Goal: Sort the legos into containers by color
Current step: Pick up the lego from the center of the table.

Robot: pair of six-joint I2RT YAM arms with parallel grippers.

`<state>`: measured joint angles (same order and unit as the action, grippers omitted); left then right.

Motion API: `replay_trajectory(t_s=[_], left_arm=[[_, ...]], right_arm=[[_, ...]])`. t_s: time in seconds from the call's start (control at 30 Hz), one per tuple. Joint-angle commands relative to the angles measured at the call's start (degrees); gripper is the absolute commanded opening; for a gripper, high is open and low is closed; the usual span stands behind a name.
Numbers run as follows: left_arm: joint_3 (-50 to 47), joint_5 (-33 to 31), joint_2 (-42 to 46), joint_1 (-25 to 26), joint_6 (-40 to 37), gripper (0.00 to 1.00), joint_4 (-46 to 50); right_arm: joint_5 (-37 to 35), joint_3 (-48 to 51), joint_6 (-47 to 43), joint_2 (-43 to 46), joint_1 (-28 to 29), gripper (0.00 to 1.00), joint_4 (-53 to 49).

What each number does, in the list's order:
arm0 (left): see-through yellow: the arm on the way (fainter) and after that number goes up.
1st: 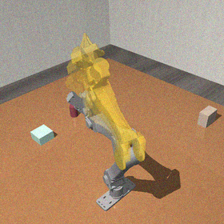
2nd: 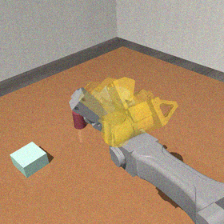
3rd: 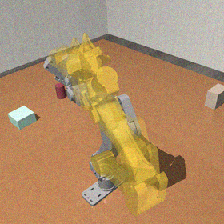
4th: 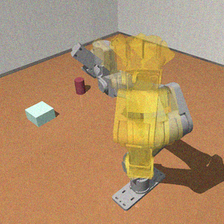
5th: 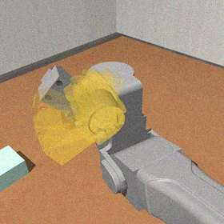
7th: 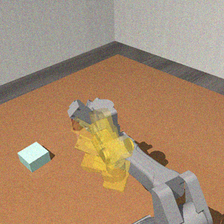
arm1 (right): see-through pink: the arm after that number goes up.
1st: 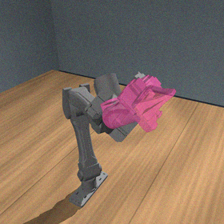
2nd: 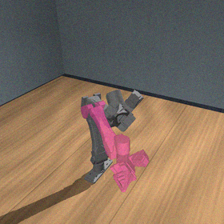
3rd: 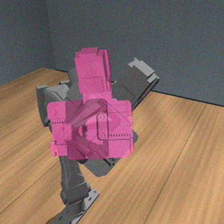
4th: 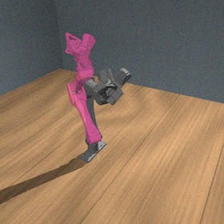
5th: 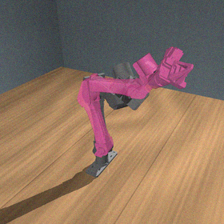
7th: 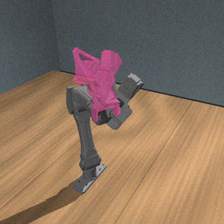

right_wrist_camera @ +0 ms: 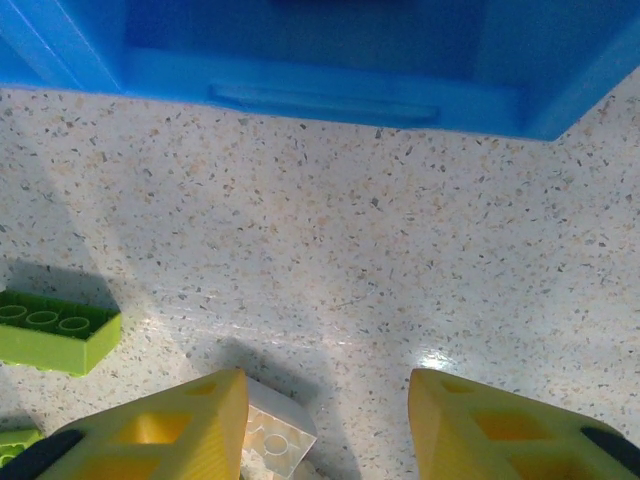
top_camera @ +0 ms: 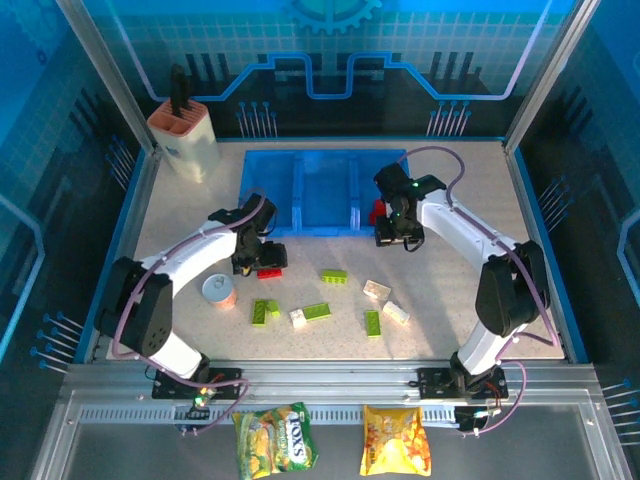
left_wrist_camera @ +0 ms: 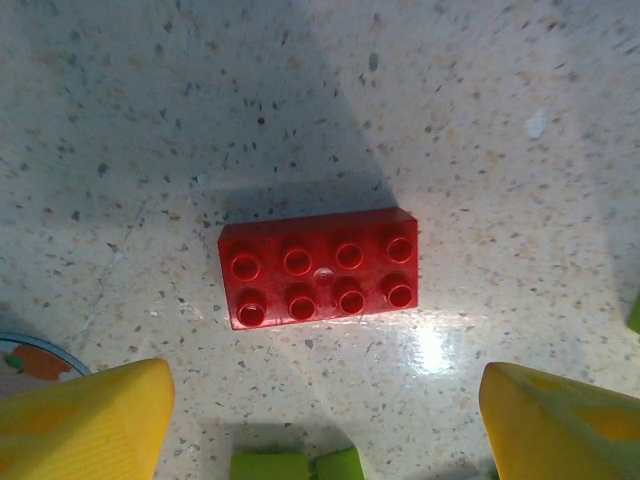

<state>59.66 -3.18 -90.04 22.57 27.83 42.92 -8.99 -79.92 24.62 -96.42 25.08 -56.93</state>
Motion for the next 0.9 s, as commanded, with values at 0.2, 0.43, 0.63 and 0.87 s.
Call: replay_trajectory(t_s=[0.2,0.43,0.63,0.87], left_arm=[[-0.88,-0.51,-5.59,1.25,4.50,0.85,-2.25],[-0.86,0.50,-8.60,1.51,5.21,0.84,-3.73],[-0.60,0.28,-10.90,1.50,5.08,0.84,-4.41],[0.46,-1.61,-12.29,1.51,4.51,0.78,-4.25]], right_arm=[[-0.74,2.40,1.13,3.08,0.03,0.48,0.68],[-0.67,3.22,1.19,3.52,0.03,0.48,0.94],[-0.85,3.62,1.22,3.43,0.03,0.48,0.67],[-0.93,4.05,1.34,3.87,0.06,0.48,0.58]])
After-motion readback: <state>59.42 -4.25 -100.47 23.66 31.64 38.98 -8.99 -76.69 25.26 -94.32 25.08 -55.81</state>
